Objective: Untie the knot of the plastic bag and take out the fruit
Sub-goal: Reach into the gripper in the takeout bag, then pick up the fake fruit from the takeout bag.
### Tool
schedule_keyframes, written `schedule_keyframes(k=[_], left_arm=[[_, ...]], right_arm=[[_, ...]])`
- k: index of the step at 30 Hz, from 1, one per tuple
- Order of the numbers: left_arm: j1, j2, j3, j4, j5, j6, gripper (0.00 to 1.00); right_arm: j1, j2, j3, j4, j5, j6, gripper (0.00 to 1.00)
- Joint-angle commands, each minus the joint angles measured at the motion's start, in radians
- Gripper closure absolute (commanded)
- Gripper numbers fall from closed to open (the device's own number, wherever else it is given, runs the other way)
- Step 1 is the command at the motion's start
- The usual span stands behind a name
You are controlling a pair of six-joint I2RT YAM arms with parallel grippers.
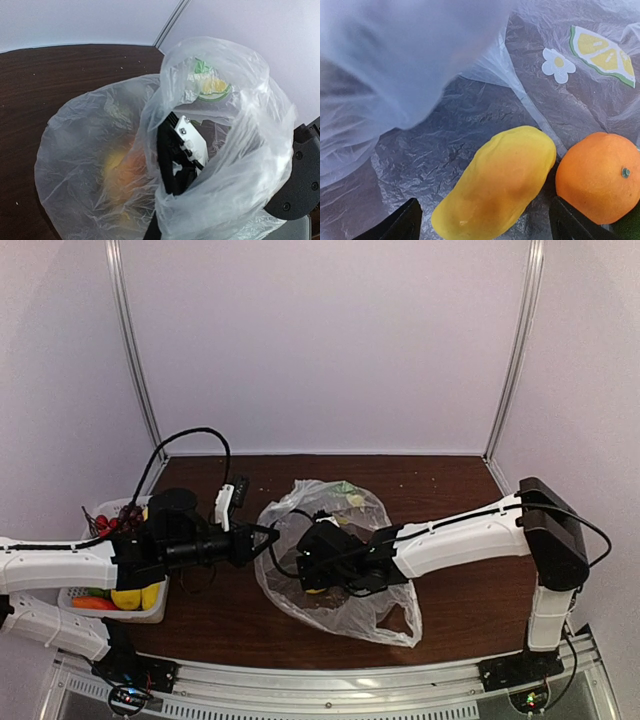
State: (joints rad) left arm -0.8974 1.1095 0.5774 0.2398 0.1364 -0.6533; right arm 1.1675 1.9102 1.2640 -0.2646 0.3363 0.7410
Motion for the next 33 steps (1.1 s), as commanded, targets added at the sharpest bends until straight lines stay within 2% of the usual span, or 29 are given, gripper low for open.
schedule_keyframes(k=[1, 7, 13, 19, 21, 33], left_arm=[[0.002, 0.005, -0.016, 0.065, 0.023, -0.011, 1.0], [0.002, 0.022, -0.017, 0.083, 0.03, -0.017, 1.0], [0.002, 0.027, -0.017, 0.088, 0.03, -0.019, 1.0], [0.002, 0.026, -0.02, 0.089, 0.028, -0.023, 1.0], [0.002, 0.024, -0.021, 0.089, 0.028, -0.025, 1.0], [0.002, 0.024, -0.011, 0.065, -0.002, -0.034, 1.0]], right_arm=[[-0.014, 0.055, 0.052, -0.036, 0.081, 0.031, 0.1], [-0.03, 0.129, 0.078, -0.043, 0.074, 0.042, 0.21], [-0.035, 0.163, 0.084, -0.036, 0.058, 0.047, 0.22], [-0.037, 0.167, 0.076, -0.023, 0.046, 0.052, 0.41], [-0.037, 0.162, 0.072, -0.02, 0.043, 0.051, 0.45], [-0.035, 0.078, 0.016, 0.064, -0.006, -0.015, 0.5]])
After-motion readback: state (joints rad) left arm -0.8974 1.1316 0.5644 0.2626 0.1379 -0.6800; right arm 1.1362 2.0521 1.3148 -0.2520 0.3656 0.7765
